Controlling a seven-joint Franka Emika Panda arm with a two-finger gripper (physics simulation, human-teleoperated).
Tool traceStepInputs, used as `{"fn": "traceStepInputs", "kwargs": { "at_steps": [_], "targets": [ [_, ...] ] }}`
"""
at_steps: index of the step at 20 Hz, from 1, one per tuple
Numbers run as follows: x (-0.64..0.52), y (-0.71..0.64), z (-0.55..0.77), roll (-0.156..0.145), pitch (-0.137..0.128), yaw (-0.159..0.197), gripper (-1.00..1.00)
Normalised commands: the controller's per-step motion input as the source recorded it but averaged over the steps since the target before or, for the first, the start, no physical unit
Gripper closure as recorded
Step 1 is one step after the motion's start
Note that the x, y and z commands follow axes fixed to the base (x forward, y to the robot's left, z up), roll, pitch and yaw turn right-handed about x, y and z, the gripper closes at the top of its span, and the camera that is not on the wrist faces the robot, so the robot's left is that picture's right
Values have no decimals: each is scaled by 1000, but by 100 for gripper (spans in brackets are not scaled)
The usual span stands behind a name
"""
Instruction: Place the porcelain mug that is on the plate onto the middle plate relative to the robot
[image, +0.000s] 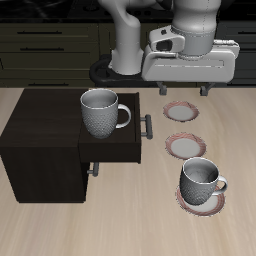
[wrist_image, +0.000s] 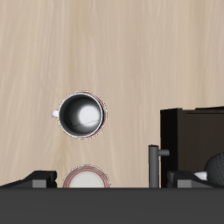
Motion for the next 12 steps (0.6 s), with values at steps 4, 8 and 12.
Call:
{"fn": "traceStepInputs", "kwargs": {
  "at_steps": [4, 8, 12],
  "targets": [
    [297, -68, -80, -8, 16, 7, -100],
    [180, 104, -176, 0, 42, 28, -100],
    [123, 51, -155, 3, -2, -10, -100]
  ]
}}
